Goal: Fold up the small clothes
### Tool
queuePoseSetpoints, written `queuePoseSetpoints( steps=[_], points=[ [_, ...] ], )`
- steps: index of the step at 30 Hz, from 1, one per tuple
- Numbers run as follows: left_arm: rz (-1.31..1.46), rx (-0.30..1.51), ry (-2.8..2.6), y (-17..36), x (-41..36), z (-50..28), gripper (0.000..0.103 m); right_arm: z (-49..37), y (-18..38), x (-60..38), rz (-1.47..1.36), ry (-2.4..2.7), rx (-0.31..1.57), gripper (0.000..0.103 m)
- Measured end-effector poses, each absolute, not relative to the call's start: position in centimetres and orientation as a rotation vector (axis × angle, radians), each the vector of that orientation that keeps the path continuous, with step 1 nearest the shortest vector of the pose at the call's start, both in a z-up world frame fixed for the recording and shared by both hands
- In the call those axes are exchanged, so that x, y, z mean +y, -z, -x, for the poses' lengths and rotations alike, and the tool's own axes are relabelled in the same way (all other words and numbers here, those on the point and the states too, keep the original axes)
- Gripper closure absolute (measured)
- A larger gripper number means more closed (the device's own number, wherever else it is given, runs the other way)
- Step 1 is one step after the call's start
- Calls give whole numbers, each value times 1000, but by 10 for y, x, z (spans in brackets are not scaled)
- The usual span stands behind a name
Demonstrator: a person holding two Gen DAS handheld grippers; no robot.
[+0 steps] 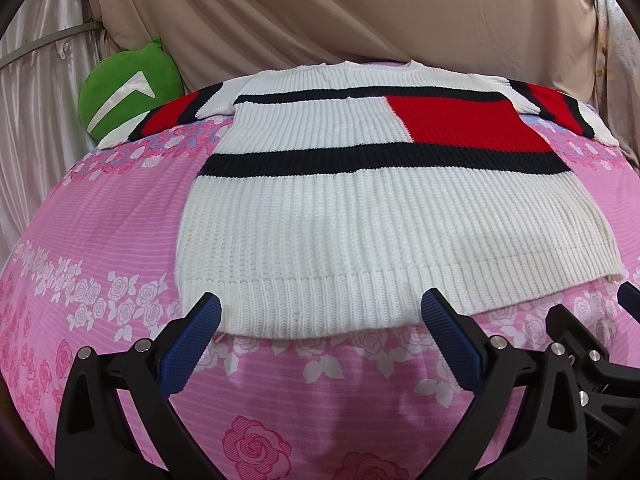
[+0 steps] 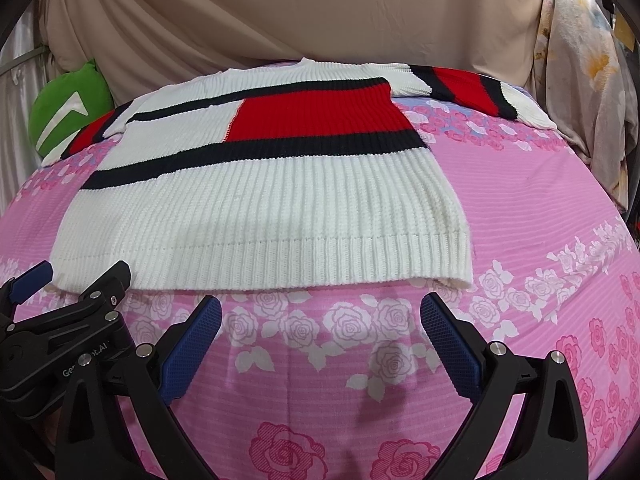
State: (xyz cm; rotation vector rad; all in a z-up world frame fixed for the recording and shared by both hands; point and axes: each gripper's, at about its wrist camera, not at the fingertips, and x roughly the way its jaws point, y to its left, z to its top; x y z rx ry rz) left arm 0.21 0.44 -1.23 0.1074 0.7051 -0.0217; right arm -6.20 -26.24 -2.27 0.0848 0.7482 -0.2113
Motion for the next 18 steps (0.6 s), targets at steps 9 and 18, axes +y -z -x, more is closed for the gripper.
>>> queuePoseSetpoints(
  steps=[9,18],
  points=[
    [-75,676,73,-5,13,1,5,55,18,-284,-170,66,788,5],
    [-133,556,-18,-59,31,-54,5,-6,-39,-449,-215,258,582,5]
  ],
)
